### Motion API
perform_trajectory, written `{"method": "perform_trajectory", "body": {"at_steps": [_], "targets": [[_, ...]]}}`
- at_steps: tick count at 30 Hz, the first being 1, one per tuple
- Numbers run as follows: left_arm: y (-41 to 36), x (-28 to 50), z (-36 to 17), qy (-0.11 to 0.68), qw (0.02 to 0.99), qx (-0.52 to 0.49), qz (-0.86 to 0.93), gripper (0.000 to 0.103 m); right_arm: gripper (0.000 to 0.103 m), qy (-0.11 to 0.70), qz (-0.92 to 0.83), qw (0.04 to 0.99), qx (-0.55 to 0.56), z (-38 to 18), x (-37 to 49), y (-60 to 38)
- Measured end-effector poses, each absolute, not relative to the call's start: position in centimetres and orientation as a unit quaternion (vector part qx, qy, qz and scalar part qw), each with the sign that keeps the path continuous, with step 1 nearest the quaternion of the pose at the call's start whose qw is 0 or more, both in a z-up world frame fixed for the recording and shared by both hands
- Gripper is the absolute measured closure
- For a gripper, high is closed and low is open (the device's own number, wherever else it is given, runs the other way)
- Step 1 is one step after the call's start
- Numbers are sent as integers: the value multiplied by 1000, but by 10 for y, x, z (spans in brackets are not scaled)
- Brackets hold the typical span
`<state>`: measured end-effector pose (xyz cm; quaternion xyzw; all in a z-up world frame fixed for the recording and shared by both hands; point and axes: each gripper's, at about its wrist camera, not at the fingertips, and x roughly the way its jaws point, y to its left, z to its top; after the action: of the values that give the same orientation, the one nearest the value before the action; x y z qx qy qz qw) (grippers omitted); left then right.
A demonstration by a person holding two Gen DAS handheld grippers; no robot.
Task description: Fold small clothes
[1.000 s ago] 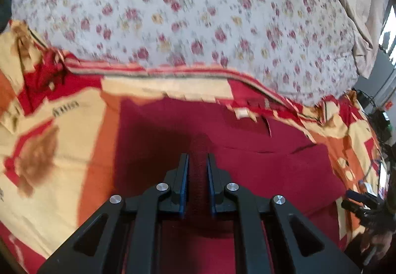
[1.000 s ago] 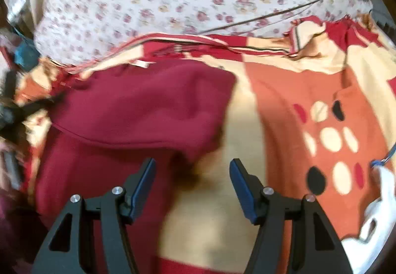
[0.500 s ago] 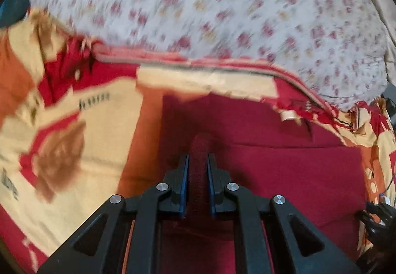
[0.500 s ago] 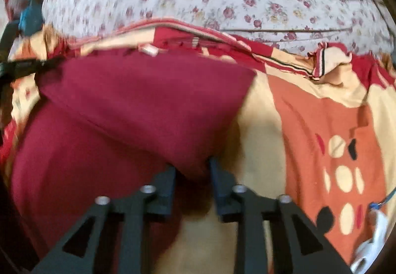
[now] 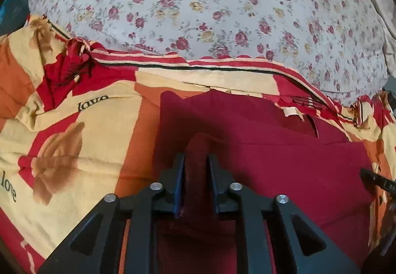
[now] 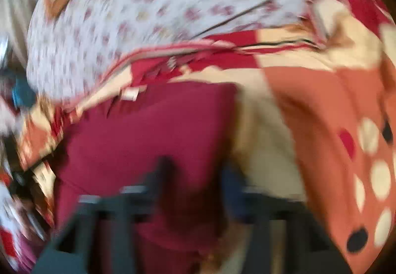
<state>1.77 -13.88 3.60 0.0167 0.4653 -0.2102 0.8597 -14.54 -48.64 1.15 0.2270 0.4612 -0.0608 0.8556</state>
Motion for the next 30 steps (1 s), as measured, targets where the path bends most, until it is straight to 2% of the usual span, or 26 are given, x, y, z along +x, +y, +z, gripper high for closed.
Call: {"method": "perform_trajectory", "body": {"at_steps": [2, 5, 7, 9, 16, 20, 23, 25, 28, 30], "targets": [[-140, 17, 35, 467, 858, 15, -215, 97, 87, 449, -87, 870, 185, 19, -145, -479], [-142, 19, 32, 473, 853, 10, -220, 89, 87, 453, -122, 865, 178, 14, -149, -487], [-143, 17, 31, 472, 854, 16, -217, 89, 87, 464, -132, 855, 191, 3, -150, -495], [-144, 14, 33, 467, 858, 26, -214, 89, 72, 454, -138, 855, 209, 6, -159, -500], [-149, 10, 32, 457, 865, 49, -203, 89, 71, 436, -102, 879, 165, 36, -182, -460], [-152, 7, 30, 450, 868, 66, -199, 89, 72, 477, -108, 866, 101, 16, -177, -439], [-151, 6, 32, 450, 869, 66, -197, 89, 72, 473, -111, 866, 118, 17, -181, -442], [-150, 5, 35, 448, 870, 60, -196, 89, 71, 466, -110, 867, 135, 29, -182, -444], [-147, 4, 41, 440, 875, 49, -196, 89, 61, 447, -104, 877, 147, 42, -175, -445], [-146, 3, 44, 434, 878, 46, -195, 89, 59, 441, -99, 880, 147, 46, -164, -442]]}}
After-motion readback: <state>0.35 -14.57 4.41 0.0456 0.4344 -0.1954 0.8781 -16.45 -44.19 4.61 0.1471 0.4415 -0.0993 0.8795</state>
